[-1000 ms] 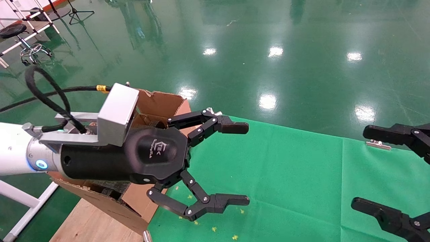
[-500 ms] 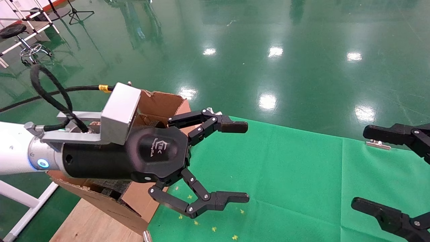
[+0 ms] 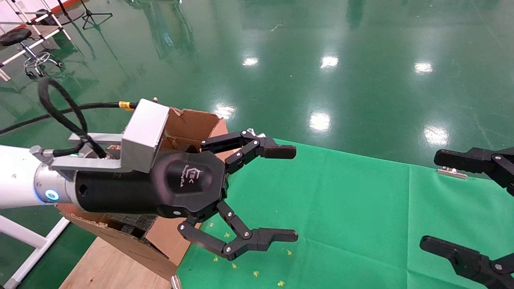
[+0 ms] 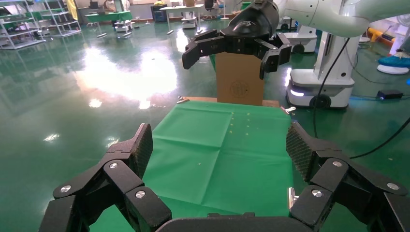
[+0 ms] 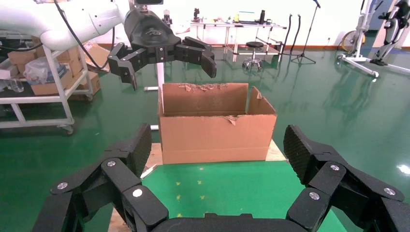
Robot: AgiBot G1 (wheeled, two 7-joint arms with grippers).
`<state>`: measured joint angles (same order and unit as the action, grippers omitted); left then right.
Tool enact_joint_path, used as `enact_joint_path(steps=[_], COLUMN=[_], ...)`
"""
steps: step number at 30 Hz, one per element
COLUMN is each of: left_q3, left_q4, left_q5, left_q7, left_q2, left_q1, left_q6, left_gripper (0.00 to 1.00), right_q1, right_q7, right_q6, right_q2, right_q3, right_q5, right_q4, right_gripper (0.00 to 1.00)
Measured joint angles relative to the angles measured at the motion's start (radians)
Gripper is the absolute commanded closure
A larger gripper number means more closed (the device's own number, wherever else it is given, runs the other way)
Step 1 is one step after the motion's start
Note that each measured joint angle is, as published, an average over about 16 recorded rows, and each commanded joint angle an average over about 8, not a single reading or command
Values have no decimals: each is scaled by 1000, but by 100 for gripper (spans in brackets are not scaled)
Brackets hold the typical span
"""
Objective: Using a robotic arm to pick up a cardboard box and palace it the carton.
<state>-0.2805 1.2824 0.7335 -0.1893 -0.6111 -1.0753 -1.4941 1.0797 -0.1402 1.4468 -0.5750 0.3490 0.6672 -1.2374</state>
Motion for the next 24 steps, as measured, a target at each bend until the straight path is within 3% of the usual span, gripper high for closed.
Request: enact_joint_path(steps=[24], left_q3=[0], left_q4=[-1], left_q5=[2], left_q7=[-1], left_q2=[0], left_q1=[-1], left_q6=[1], left_gripper=[0], right_q1=[0], right_q7=[0], right_q6=[0], right_q2=[0], right_q3=[0], right_q5=[0], right_q4=[0], right_gripper=[0])
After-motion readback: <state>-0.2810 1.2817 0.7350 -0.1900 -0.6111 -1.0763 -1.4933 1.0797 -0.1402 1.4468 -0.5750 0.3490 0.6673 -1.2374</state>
